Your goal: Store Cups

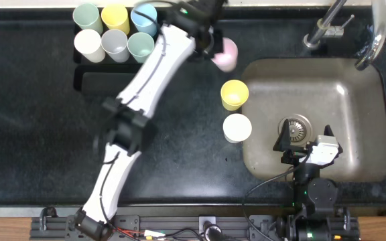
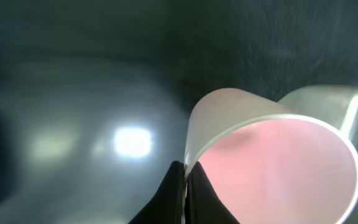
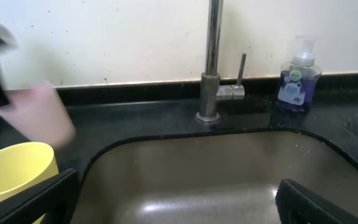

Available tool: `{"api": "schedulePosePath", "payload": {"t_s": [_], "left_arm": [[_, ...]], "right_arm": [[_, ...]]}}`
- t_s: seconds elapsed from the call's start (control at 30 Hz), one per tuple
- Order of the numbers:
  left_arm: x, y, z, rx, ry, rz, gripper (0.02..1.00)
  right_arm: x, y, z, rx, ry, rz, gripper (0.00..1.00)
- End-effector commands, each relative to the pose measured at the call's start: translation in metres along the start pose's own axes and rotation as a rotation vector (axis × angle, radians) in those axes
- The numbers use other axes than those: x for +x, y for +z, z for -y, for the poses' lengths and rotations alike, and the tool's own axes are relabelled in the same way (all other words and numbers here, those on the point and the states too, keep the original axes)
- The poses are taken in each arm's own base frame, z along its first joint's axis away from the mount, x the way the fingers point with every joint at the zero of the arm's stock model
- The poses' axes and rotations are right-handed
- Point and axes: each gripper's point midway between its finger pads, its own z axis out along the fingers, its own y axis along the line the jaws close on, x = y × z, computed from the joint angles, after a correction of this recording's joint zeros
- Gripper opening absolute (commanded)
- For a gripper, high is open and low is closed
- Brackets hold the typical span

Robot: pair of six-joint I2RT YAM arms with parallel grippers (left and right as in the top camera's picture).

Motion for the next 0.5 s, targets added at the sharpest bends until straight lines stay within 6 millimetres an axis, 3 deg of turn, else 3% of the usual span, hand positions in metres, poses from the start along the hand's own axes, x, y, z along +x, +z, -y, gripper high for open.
{"api": "schedulePosePath", "payload": {"t_s": [0.03,0.1,0.17,0.27,0.37,0.43,0.5], "left_arm": [[-0.042,-0.204,-0.063,0.040,-0.140,0.316,0.036],[-0.029,-0.254,-0.107,-0.043,-0.208,0.369,0.036],[-0.009,-0.291,-0.152,-0.174,-0.279,0.409,0.038],[0.013,-0.317,-0.198,-0.290,-0.334,0.439,0.040],[0.053,-0.306,-0.252,-0.396,-0.515,0.357,0.040],[0.071,-0.279,-0.283,-0.408,-0.618,0.299,0.036],[0.075,-0.248,-0.300,-0.341,-0.651,0.256,0.038]], "right_arm": [[-0.003,0.000,0.000,0.000,-0.001,0.013,0.998],[-0.003,0.000,0.000,0.000,-0.001,0.013,0.996],[-0.003,0.000,0.000,0.000,-0.001,0.013,0.998],[-0.003,0.000,0.000,0.000,-0.001,0.013,0.996],[-0.003,0.000,0.000,0.000,-0.001,0.013,0.998],[-0.003,0.000,0.000,0.000,-0.001,0.013,0.996],[-0.003,0.000,0.000,0.000,-0.001,0.013,0.998]]}}
